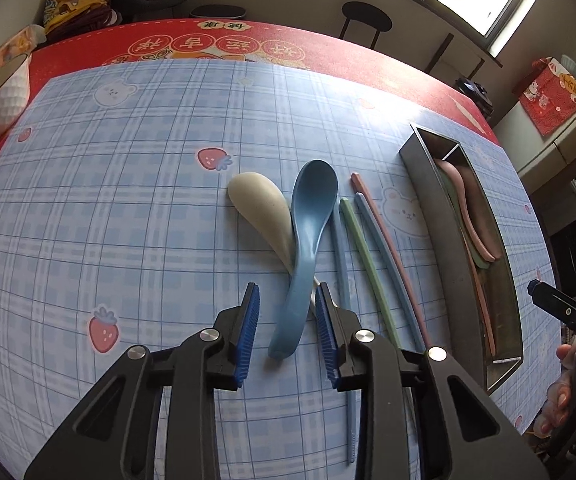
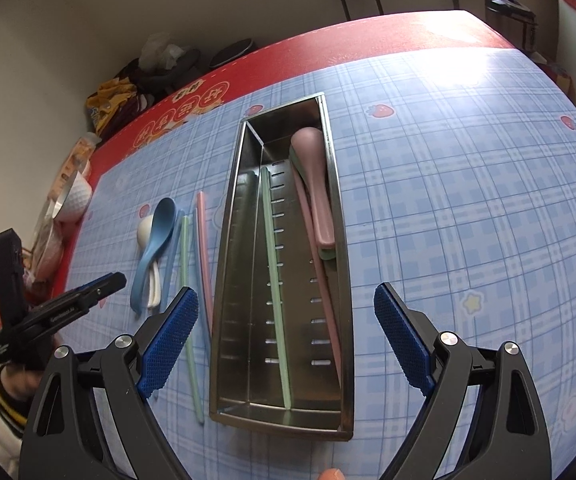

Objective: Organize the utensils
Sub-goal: 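Move the left tool to the blue spoon and close on its handle, then lift the blue spoon off the table with the left tool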

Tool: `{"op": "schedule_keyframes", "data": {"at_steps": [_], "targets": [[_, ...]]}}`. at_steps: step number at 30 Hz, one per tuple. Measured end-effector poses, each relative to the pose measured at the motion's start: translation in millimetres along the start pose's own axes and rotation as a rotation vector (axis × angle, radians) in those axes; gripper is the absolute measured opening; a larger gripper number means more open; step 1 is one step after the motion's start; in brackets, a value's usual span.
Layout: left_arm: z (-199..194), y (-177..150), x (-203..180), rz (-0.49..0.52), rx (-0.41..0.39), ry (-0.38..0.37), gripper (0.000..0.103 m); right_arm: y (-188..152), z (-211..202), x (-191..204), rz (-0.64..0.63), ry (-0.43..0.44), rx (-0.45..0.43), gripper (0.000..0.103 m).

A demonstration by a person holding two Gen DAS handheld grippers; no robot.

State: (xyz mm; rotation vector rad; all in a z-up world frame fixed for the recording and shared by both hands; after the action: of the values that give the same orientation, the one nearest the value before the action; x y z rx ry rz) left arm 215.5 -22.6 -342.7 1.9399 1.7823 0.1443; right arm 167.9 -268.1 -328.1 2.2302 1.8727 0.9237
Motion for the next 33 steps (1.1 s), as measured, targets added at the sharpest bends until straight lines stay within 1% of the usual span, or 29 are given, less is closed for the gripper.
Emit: {"op": "schedule_keyframes", "data": {"at_steps": [6, 7, 8, 10, 17, 20, 22, 27, 33], "targets": [[18.9, 6.8, -4.4, -0.020, 0.030, -0.048, 0.027, 0.5, -4.3, -9.3, 0.024, -0.017, -0.008, 0.087], [21.2, 7.1, -4.7, -0.030, 0.035, -0.057, 0.025, 0.1, -4.4, -9.6, 0.024, -0.018, -0.008, 0.087], [23.1, 7.2, -4.8, -0.039, 0.039, -0.062, 0.020, 0.3, -5.1, -10.0, 0.025, -0.022, -0.009, 0.087], [26.2, 7.3, -3.4, -0.044, 0.044, -0.062, 0.017, 0.4, -6.0, -11.0, 0.027, -0.022, -0.011, 0.087], [33.7, 8.9, -5.3, -0.045, 0.057, -0.079, 0.016, 1.5, -7.2, -12.2, 0.044, -0.033, -0.021, 0.087], [35.3, 9.5, -7.2, -0.031, 0.053, -0.064, 0.013, 0.6, -6.2, -8.4, 0.037, -0.036, -0.020, 0.087], [32.4, 10.1, -8.5, -0.021, 0.040, -0.059, 0.006, 0.6, -5.5, -5.5, 0.032, -0.038, -0.022, 0.087], [17.9, 8.4, -4.8, -0.027, 0.007, -0.066, 0.006, 3.3, -3.6, 2.7, 0.021, -0.044, -0.033, 0.087], [-6.9, -3.1, 8.0, -0.042, -0.035, -0.047, 0.006, 4.2, 1.5, 28.1, -0.035, -0.025, -0.030, 0.086]]}}
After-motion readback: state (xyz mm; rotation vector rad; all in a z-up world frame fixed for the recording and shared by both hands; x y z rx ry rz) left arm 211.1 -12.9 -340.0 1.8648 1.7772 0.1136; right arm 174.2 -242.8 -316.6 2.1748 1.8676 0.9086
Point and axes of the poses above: each gripper's, at about its wrist camera, not at the fingertips, and z roughly the way its jaws point, x to its left, y to its top, the point moved 9 cm from there along z, roughly the way its jaws point, and after that the axes turned 1 degree about -y, right-handed, at the moved point
